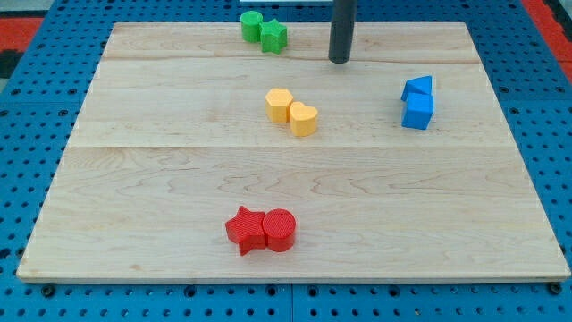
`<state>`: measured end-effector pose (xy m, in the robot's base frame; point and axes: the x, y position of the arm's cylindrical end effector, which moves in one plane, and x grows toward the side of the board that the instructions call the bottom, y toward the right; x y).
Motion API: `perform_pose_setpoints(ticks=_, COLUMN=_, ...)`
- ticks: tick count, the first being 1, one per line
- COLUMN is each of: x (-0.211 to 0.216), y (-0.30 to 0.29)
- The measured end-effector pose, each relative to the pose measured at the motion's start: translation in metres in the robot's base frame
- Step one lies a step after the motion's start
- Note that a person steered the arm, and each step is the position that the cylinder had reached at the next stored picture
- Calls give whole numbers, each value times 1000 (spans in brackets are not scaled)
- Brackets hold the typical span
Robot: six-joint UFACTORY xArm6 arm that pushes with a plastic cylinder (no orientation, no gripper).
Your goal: Push blue triangle slightly towards right
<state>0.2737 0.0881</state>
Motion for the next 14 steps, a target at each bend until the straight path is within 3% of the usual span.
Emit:
perform_pose_setpoints(ticks=1, x=5, y=7)
perform_pose_setpoints(ticks=3, x=12, y=140)
perform_pose_setpoints(ticks=4, x=67, y=143)
perform_pose_setpoints(ticks=6, x=67, y=85)
perform_pose_setpoints(ticks=7, x=62, y=114)
perform_pose_setpoints(ticks=8, x=35, y=53)
perform_pose_setpoints(ticks=9, x=43, y=-14)
perform_pose_setpoints(ticks=11, x=80, y=12)
perform_pose_setpoints(ticks=14, x=47, y=71)
